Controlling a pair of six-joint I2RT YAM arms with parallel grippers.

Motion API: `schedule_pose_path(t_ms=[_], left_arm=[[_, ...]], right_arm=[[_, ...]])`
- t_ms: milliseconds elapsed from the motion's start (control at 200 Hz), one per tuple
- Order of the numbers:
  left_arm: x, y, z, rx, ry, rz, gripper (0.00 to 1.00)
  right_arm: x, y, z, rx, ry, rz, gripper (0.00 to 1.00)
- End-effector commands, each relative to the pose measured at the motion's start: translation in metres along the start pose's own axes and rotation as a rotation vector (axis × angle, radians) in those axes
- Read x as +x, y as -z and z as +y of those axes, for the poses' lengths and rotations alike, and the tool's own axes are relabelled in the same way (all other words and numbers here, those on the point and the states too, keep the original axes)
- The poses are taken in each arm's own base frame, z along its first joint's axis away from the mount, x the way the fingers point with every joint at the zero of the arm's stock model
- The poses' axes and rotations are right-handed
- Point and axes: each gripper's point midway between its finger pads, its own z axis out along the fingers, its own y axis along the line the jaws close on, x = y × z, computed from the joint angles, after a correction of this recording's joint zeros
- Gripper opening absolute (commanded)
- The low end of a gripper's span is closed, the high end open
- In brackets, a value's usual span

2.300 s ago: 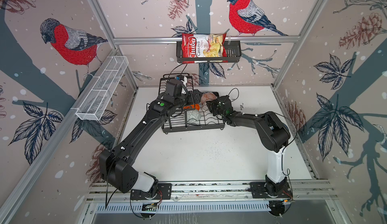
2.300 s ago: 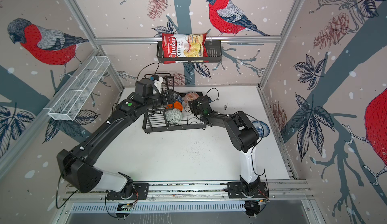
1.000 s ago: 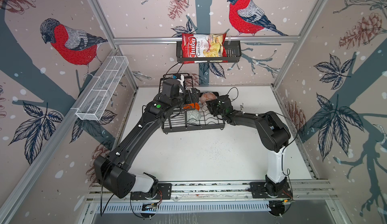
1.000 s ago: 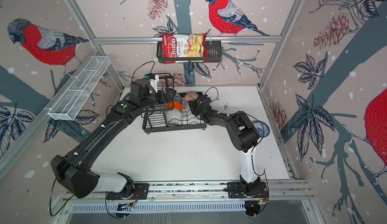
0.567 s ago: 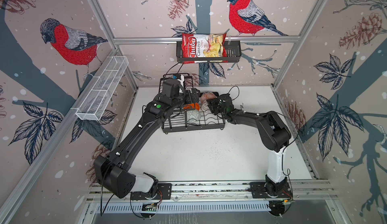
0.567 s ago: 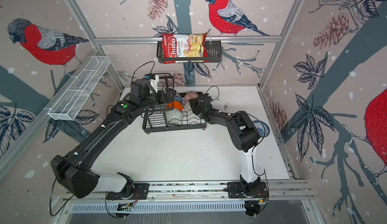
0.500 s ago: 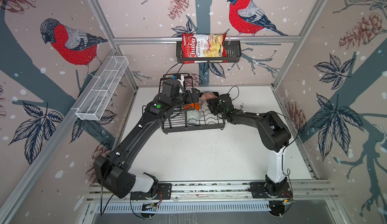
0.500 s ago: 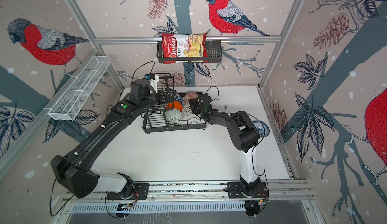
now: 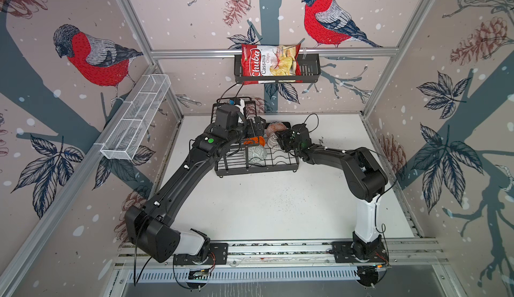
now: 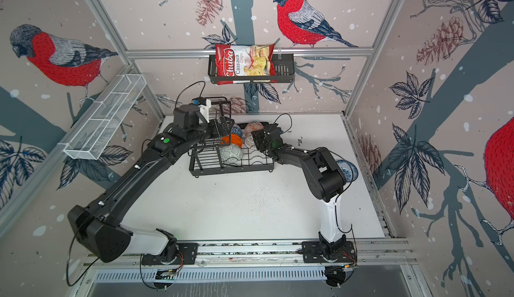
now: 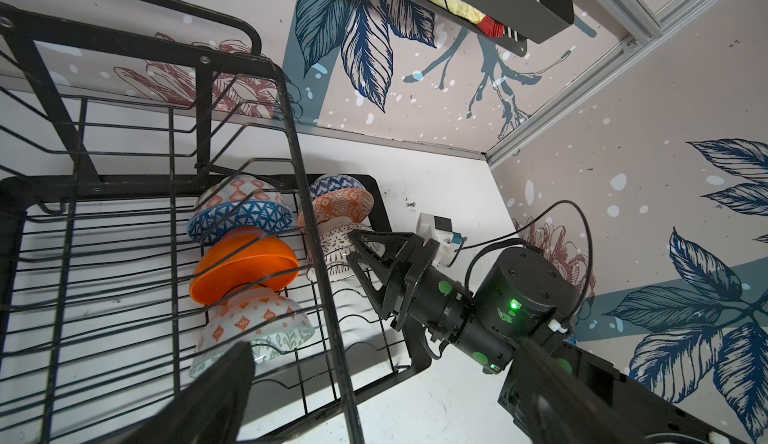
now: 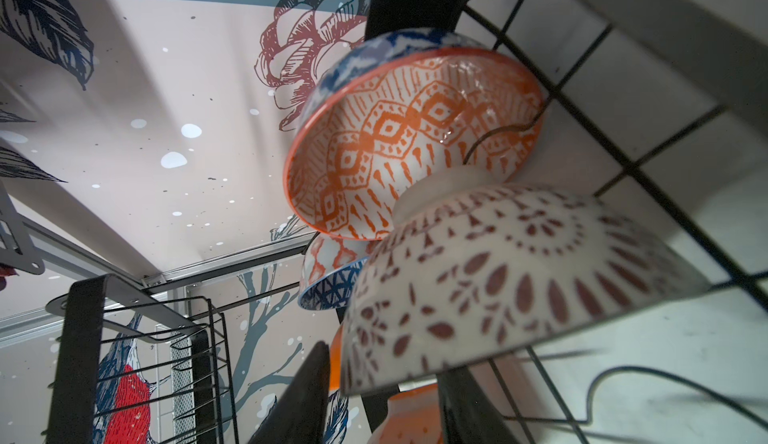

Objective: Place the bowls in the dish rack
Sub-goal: 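Open the right gripper to release the starburst bowl in the rack, then withdraw the right gripper toward the blue-and-white bowl while the left arm lifts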

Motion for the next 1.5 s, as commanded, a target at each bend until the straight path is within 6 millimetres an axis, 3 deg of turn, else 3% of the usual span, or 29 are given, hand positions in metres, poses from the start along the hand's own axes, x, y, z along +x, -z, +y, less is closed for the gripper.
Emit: schedule_pose_path(t_ms=[0,360,670,875,1036,1261,1371,1496], left_arm=[[-0.012,0.001,-0.004,0.011,-0.018,-0.035,0.98],[-0.024,-0.007,-0.008,0.009,-0.040,-0.057,0.98],[-0.043,-0.023,-0.022,0.043,-0.043,-0.081,0.98],[-0.045,-0.042,-0.046,0.048,-0.088,-0.085,0.98],[-0.040,-0.059,-0.072,0.079,-0.119,-0.075,0.98],[-0.025,-0.079,-0.104,0.130,-0.147,-0.057,0.97],[-0.007,-0.094,-0.111,0.147,-0.145,-0.018,0.97],[0.011,-0.108,-0.123,0.179,-0.148,0.017,0.98]], right_arm=[[0.000,0.004,0.009,-0.017,0.040,0.001,0.47],[-0.001,0.020,0.029,-0.027,0.159,0.000,0.62],[-0.009,0.050,0.038,-0.024,0.240,-0.010,1.00],[-0.021,0.083,0.039,0.001,0.307,-0.044,1.00],[-0.041,0.110,0.038,0.075,0.397,-0.078,1.00],[-0.095,0.168,0.021,0.251,0.462,-0.219,1.00],[-0.126,0.205,-0.002,0.401,0.451,-0.316,1.00],[-0.155,0.246,-0.046,0.596,0.390,-0.388,1.00]])
